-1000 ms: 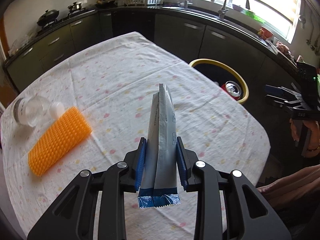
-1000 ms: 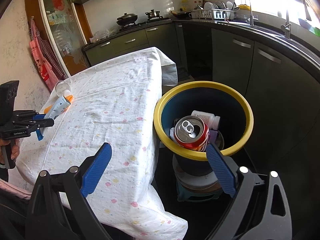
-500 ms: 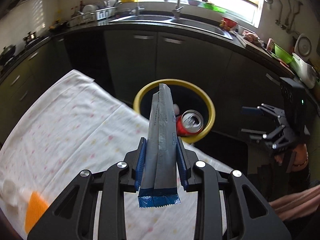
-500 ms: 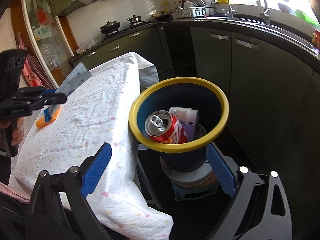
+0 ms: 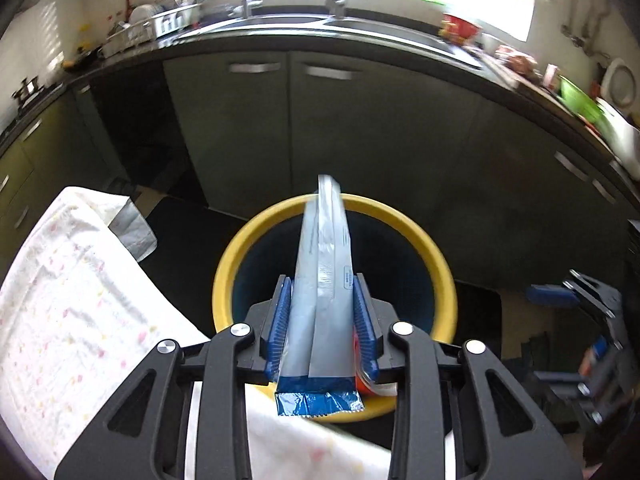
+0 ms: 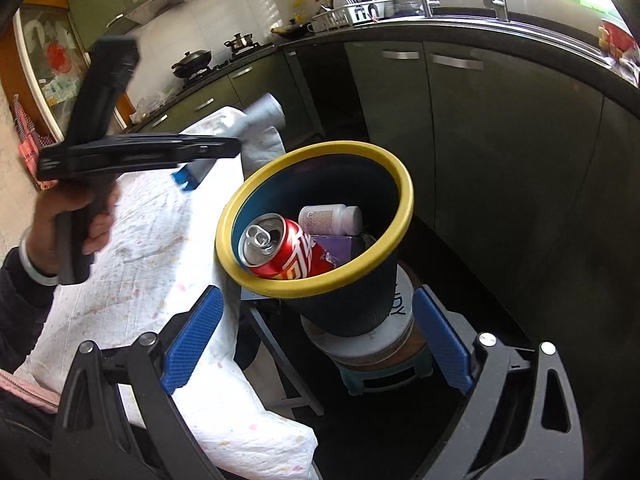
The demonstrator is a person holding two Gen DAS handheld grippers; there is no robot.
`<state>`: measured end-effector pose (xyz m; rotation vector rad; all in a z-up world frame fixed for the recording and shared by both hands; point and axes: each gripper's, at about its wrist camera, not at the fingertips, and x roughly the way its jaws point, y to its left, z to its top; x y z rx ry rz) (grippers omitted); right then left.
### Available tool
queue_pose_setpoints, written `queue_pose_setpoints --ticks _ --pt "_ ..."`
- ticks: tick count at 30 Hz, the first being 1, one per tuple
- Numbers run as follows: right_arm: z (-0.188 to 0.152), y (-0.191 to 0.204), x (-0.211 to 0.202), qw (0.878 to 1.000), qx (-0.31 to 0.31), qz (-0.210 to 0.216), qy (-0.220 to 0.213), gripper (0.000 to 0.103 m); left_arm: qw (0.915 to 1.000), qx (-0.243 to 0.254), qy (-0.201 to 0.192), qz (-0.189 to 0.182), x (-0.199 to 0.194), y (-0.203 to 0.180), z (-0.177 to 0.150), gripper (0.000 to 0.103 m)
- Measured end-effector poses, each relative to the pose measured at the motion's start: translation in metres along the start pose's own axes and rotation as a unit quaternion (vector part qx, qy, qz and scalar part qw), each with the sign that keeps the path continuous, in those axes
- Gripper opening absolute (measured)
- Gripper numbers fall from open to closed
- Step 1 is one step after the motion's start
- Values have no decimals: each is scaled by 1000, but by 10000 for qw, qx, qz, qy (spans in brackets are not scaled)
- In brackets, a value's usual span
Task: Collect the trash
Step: 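Carry the toothpaste tube with the left gripper and release it into the bin, then move the right gripper to the table and grasp the clear water bottle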
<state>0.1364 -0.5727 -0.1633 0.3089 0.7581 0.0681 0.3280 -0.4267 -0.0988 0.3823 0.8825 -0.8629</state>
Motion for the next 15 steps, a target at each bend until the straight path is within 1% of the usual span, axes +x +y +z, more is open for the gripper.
queue_pose_setpoints --ticks 1,2,5,7,9,10,11,12,15 --pt "0 -1 0 10000 18 6 -6 91 9999 -88 58 14 8 3 3 48" --pt "1 -2 0 10000 37 18 -15 91 9997 -210 90 25 14 7 5 57" --pt "1 -2 -3 10000 40 55 -68 91 9987 -497 90 -31 13 13 3 58" --pt "1 -2 -5 9999 45 71 -85 91 9983 -586 -24 -14 0 15 -2 63" --pt "0 -3 -6 9999 56 76 -101 91 9978 -602 -249 104 -22 13 -10 76" --pt "-1 -3 -6 9999 63 82 -104 91 9973 -613 -377 170 -36 12 -17 80" --pt "-1 -2 -6 9999 70 93 -104 92 9966 -618 -502 221 -49 10 -23 87" --pt "-2 -1 -6 9999 73 109 -101 92 9961 -625 -576 242 -58 9 -28 90" --pt "-2 6 -5 9998 15 176 -74 92 9936 -736 -807 299 -97 7 -57 93"
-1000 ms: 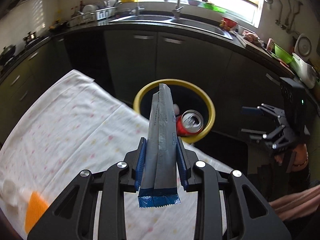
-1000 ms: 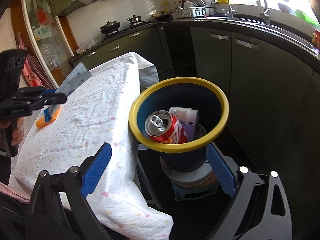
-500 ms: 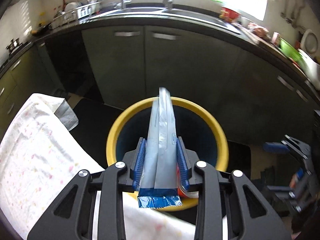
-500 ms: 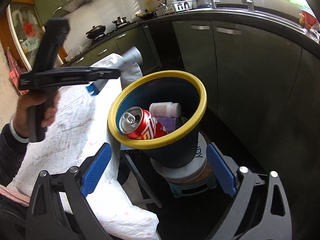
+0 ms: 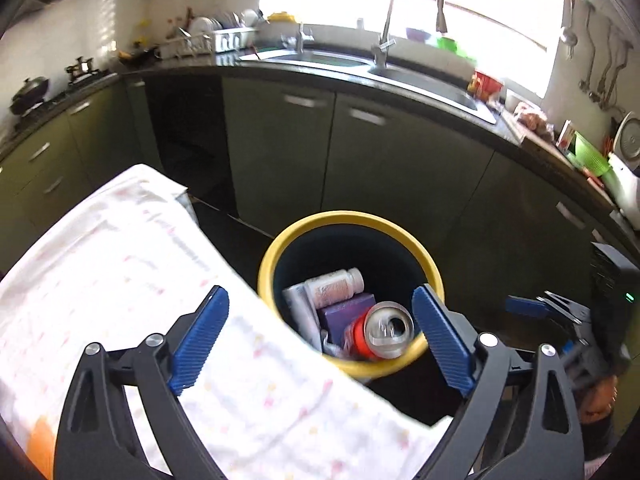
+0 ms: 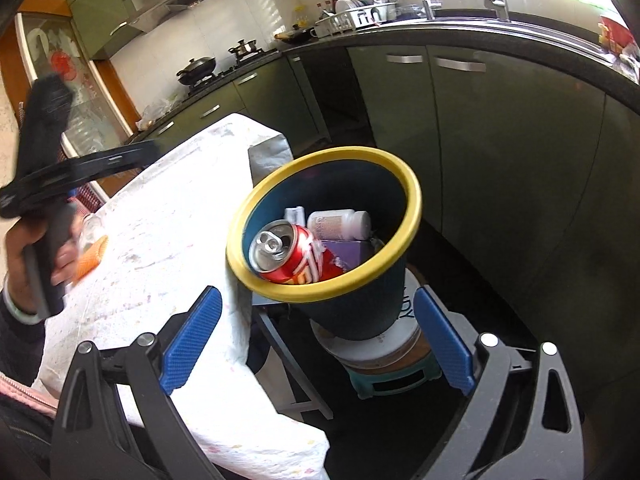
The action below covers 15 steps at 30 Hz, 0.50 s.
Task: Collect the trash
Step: 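Move the right gripper to the table and grasp the clear water bottle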
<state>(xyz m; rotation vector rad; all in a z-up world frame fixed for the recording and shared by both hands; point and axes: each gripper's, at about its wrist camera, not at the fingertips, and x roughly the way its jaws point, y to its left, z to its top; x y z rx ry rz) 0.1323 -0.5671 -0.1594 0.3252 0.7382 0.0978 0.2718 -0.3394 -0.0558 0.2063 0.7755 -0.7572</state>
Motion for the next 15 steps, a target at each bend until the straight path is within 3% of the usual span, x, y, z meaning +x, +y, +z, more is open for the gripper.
queue_pose_setpoints --ticks 6,15 --pt "3 28 5 9994 -292 158 69 92 9989 -305 -195 296 -71 29 -50 96" --pt "16 105 20 9926 -1070 543 185 93 9854 -900 -422 1384 -165 83 -138 98"
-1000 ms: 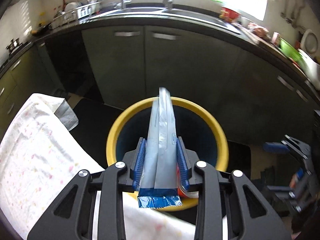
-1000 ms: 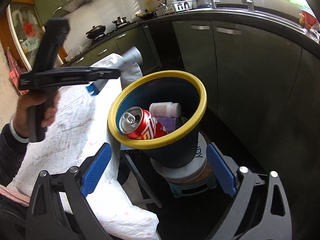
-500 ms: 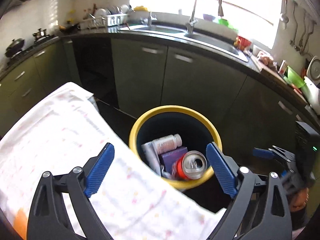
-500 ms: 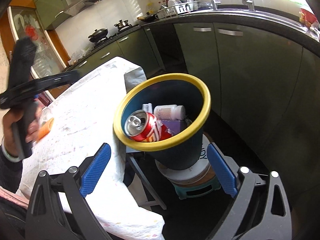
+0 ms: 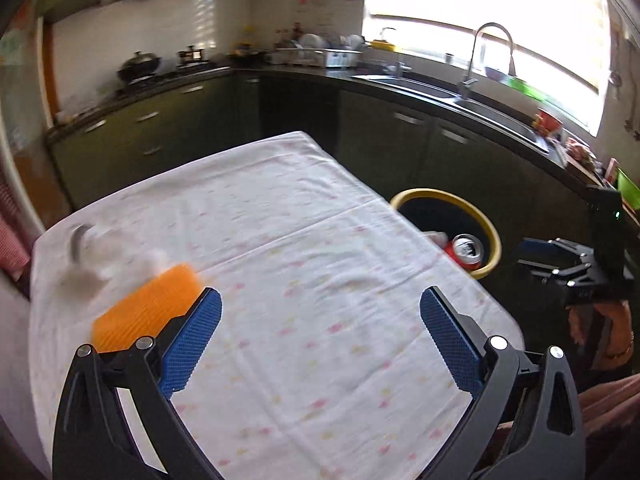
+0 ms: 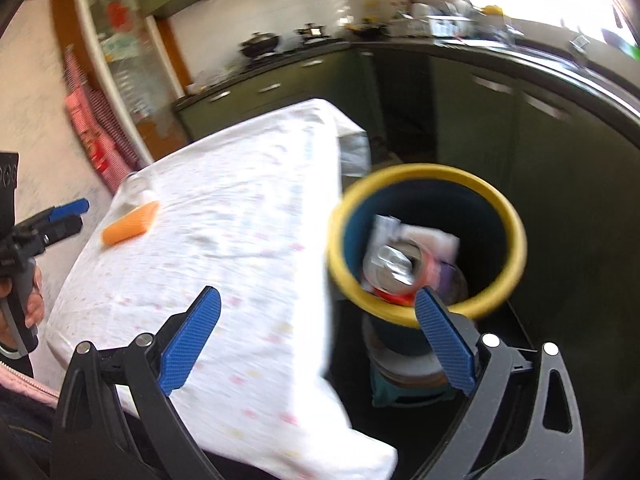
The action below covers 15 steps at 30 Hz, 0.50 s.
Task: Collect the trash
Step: 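Move the right gripper to the table and grasp the clear water bottle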
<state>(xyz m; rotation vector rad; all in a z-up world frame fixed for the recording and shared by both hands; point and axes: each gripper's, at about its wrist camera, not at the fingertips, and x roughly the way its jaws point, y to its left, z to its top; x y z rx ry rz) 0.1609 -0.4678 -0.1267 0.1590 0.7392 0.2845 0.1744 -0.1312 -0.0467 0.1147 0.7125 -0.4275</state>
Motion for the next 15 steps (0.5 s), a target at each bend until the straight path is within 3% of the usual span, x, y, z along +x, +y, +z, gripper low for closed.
queue_pose_setpoints --ticks 8,12,15 --pt "49 112 48 9902 -1182 711 213 93 9950 -707 -27 712 -39 77 -58 98" --pt "80 181 88 9749 -1847 1148 476 93 9902 -934 54 1032 -47 111 -79 98" --pt "101 236 121 9570 -2412 1480 643 93 9878 -1143 81 1050 -51 132 -90 98"
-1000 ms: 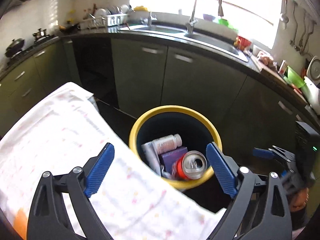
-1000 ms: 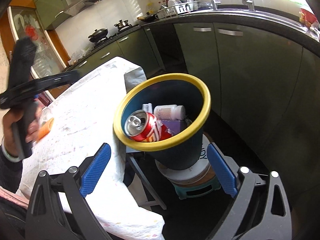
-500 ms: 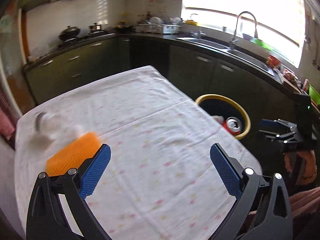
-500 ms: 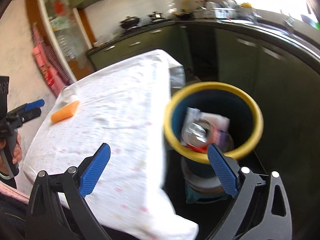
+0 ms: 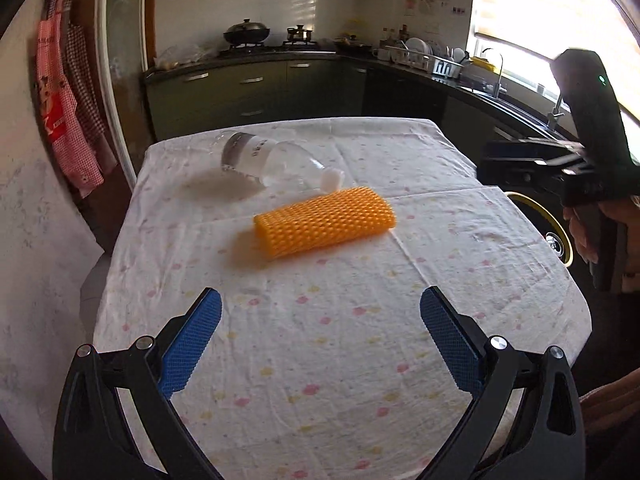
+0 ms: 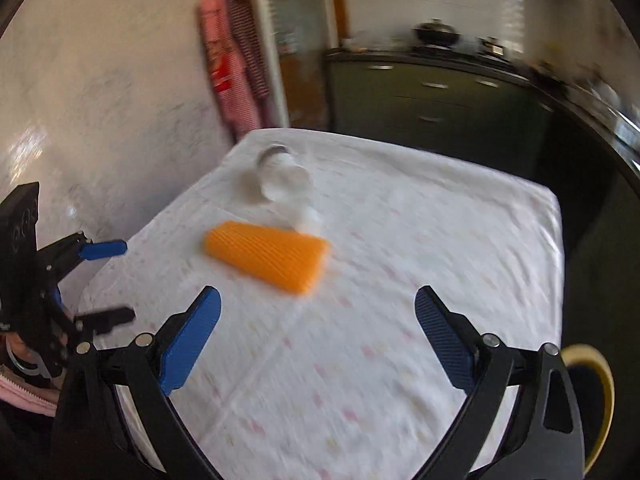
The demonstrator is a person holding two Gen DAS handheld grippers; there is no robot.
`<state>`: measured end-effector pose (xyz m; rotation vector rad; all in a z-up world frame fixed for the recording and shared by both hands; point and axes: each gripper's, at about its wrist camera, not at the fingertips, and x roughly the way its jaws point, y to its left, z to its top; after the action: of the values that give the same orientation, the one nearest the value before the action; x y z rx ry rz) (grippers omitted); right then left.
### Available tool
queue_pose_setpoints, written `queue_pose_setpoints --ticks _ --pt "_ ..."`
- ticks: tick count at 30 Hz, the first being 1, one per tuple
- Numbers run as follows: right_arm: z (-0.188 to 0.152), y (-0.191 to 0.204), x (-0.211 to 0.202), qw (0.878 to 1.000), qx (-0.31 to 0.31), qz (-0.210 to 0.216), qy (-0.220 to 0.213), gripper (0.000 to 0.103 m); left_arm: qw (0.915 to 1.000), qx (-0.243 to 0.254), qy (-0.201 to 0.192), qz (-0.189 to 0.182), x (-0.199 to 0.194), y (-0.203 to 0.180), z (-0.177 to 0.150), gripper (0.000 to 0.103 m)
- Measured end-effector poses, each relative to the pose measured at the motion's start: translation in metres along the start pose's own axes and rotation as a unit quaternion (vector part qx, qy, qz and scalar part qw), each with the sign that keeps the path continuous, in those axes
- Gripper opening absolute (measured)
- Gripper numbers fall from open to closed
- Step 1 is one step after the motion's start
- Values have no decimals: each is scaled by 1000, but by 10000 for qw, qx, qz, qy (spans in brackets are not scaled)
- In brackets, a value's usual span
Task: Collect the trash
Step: 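Move the right gripper to the table and grasp the clear water bottle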
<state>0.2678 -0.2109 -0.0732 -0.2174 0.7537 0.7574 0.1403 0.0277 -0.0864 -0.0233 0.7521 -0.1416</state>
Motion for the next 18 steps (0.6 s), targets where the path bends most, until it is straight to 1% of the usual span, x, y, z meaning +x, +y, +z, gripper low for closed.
queue_pose_setpoints --ticks 3,5,7,10,11,13,15,17,18 --pt "47 23 47 9974 -633 209 281 93 9996 -266 83 -37 3 20 -4 98" --pt "73 31 76 9946 -871 268 496 93 9991 -404 104 -64 5 32 -6 98" --pt "100 35 110 9912 -1039 278 770 93 9989 -442 102 -97 6 37 -8 98" --pt "128 35 155 9849 -1110 297 1293 93 9990 -420 134 -47 8 39 -9 98" --pt "135 32 166 9827 -1097 331 1458 93 9991 -406 153 -33 10 40 -8 98" --pt "146 34 192 9741 -1125 397 1920 93 9990 -398 189 -31 14 43 -8 98" --pt "154 40 212 9676 -1265 302 2164 93 9990 -394 213 -35 17 46 -8 98" --pt "158 44 231 9577 -1315 365 2532 93 9989 -409 244 -29 21 49 -9 98" --pt "158 46 239 9541 -1358 269 2655 93 9988 -420 260 -43 23 50 -9 98"
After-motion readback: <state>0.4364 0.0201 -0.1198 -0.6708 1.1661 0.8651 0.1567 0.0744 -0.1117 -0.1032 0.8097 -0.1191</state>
